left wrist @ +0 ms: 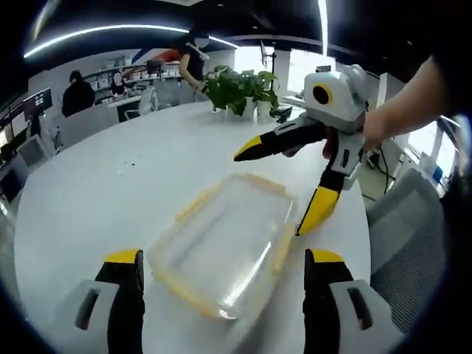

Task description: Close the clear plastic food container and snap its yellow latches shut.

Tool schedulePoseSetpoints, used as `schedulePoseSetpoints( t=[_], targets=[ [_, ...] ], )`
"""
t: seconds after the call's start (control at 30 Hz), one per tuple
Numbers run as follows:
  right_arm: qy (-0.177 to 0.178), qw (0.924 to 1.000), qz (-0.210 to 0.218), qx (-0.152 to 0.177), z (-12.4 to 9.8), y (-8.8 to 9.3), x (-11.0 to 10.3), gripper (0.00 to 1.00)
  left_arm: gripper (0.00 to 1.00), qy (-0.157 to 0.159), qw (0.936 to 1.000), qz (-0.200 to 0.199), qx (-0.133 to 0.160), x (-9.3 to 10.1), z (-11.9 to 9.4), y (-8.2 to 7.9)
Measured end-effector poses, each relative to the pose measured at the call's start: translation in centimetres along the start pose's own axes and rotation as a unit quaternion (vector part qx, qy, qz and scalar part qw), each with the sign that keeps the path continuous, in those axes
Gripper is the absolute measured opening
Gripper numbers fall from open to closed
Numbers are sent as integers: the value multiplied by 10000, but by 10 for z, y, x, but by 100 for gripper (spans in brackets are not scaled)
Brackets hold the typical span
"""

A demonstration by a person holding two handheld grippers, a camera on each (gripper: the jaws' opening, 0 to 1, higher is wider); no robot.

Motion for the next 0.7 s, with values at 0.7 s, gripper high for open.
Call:
schedulePoseSetpoints(
  t=[0.7],
  targets=[
    [570, 9969, 454, 287, -30, -1, 14, 87, 83, -622, 9919, -836, 727, 8, -37, 12]
  ],
)
Point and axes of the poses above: the point that each gripper's makers call its tool centre point, and the gripper's own axes: z roughly forward along the fingers, x roughly to its right, y roughly out of its underside, the point moved 4 cm from there along -z, roughly backward along the fingers, and after that the axes turned 11 degrees about y, right-handed, at the moved point
